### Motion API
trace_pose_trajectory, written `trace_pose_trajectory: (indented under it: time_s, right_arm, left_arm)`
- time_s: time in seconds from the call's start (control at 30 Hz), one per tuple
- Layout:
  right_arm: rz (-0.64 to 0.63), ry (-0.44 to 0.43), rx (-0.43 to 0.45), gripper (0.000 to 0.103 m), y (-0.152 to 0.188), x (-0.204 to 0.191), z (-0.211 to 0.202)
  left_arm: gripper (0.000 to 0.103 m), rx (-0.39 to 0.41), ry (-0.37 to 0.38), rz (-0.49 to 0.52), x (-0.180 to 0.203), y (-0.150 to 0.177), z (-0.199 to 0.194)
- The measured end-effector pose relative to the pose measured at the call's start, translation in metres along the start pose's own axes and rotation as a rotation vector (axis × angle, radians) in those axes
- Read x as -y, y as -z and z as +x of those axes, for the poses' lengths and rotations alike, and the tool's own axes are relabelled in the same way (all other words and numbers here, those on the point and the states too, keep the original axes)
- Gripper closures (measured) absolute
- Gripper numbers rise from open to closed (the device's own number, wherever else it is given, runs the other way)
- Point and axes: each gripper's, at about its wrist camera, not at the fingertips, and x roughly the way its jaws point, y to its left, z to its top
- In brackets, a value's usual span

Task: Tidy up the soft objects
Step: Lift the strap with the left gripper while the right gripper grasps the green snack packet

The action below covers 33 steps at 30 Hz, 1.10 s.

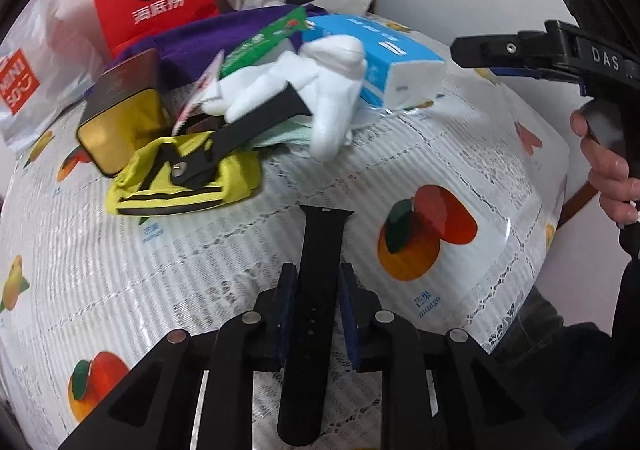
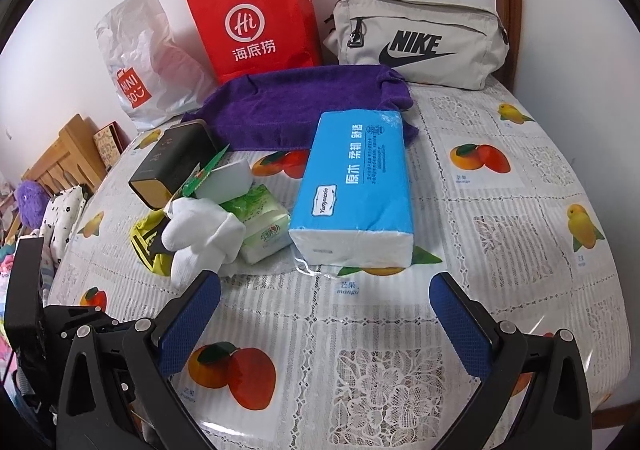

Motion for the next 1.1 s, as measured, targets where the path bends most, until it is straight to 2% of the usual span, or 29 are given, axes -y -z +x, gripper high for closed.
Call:
trace_pose_trajectory:
  time_s: [0.07, 0.23, 0.57, 0.7, 0.93, 1.1]
  right_arm:
    - [-0.005, -0.005, 0.001, 0.000, -0.004, -0.002, 0.000]
    - [-0.024, -0.033, -0.006, 0.000, -0.016, -0.011, 0.002]
    - [-0.153, -0.144, -0.012, 0.001, -0.054, -0.063, 0.030]
    - [-0.199, -0.158, -0.032, 0.004, -0.067, -0.079, 0.047]
    - [-0.424, -0.109, -0.005, 0.004, -0.083, -0.113, 0.065]
    - [-0.548, -0.136, -0.030, 0.004, -0.094, -0.126, 0.087]
  left_arm:
    - [0.083, 0.007, 0.013, -0.027, -0.005, -0.001, -0.004]
    - [0.083, 0.016, -0.022, -0.074, -0.018, -0.002, -0.016]
    - [0.083, 0.042, -0.075, -0.165, -0.051, 0.006, -0.047]
    - [0.083, 0.043, -0.101, -0.200, -0.065, 0.008, -0.053]
    - [0.083, 0.053, -0.118, -0.255, -0.095, 0.002, -0.053]
    - [0.083, 0.066, -0.118, -0.288, -0.117, -0.008, -0.047]
